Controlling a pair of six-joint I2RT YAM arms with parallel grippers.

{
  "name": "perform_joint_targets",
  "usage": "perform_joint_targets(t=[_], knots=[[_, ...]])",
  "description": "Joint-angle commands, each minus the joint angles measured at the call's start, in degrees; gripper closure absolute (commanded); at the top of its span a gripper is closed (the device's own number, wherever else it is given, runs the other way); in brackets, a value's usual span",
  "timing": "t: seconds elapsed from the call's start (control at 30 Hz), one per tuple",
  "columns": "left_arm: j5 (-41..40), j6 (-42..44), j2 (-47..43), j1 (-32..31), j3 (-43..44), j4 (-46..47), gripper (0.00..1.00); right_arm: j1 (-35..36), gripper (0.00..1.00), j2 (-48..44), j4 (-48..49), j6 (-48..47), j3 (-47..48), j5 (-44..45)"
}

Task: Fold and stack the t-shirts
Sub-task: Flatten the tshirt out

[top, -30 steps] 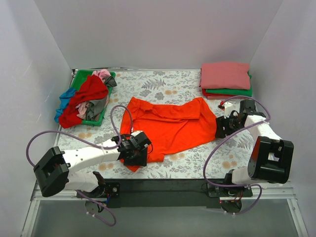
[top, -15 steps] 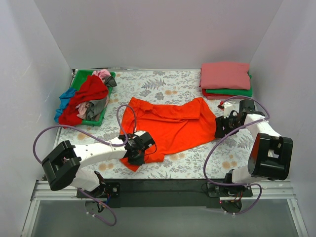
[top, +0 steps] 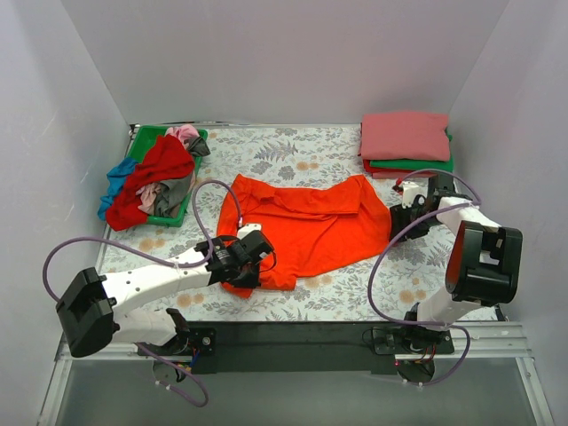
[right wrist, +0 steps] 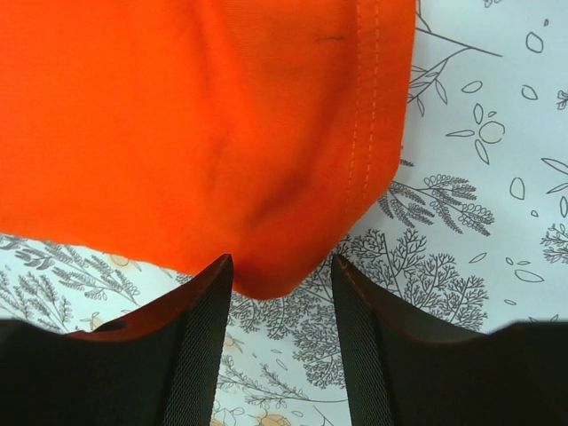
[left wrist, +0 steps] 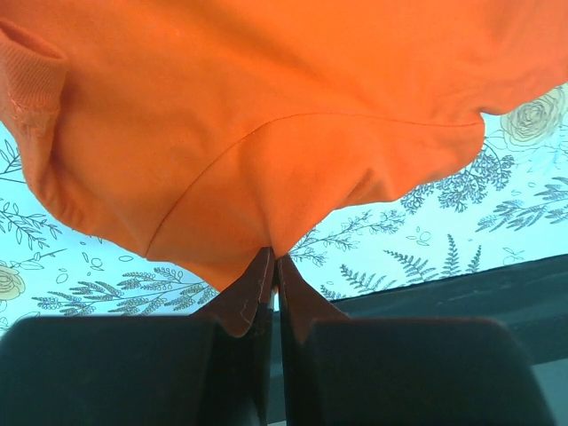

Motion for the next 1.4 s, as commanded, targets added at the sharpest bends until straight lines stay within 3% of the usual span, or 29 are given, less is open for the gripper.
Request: perform_joint_targets(t=[0.0, 0.03, 0.13, 0.17, 0.4, 0.57, 0.7, 0.83, 1.0, 1.13, 1.27, 1.37], knots=[[-0.71, 0.48, -2.56, -0.20, 1.90, 0.21, 1.00, -0.21, 0.50, 2.26, 1.43, 1.27, 2.67, 1.54], [-0.80, 0.48, -3.43, -0.20, 2.33, 0.21, 1.00, -0.21, 0.64, 2.61, 1.17, 1.27, 2.77, 1.19], [-1.85, 0.48, -6.06, -0.29, 3.56, -0.49, 1.00, -0.21, 0.95, 0.61, 0.20, 0.84, 3.12, -1.00], [-2.29, 0.48, -6.94, -0.20, 4.96, -1.02, 1.00, -0.21, 0.99, -0.80, 0.02, 0.66, 3.29, -1.35], [-4.58, 5.40, -18.89, -0.12, 13.58, 3.63, 1.00, -0.22, 0.99, -18.27, -8.14, -5.40, 13.73, -6.62], [-7.21, 11.11, -25.32, 0.06, 19.56, 6.97, 1.00, -0.30, 0.99, -25.50, -11.93, -7.96, 24.97, -6.72], [-7.83, 13.22, -25.76, 0.06, 23.60, 5.57, 1.00, -0.30, 0.99, -28.75, -12.37, -7.69, 28.43, -4.09], [-2.75, 13.23, -24.97, 0.06, 22.74, 4.51, 1.00, -0.30, 0.99, -30.08, -12.64, -8.65, 23.17, -2.51], [2.63, 11.39, -25.85, 0.15, 12.55, 4.95, 1.00, -0.22, 0.99, -32.62, -12.29, -10.94, 13.06, -1.80], [-2.80, 10.50, -25.42, 0.06, 11.21, 5.22, 1.00, -0.30, 0.99, -30.70, -11.93, -10.60, 11.55, -4.78], [-16.50, 15.14, -21.29, 0.58, 17.44, 8.97, 1.00, 0.31, 0.99, -22.54, -11.93, -6.57, 23.02, -9.26], [-18.29, 22.77, -15.85, 4.34, 24.91, 14.77, 1.00, 1.54, 0.99, -12.02, -11.76, -2.87, 35.66, -10.76]])
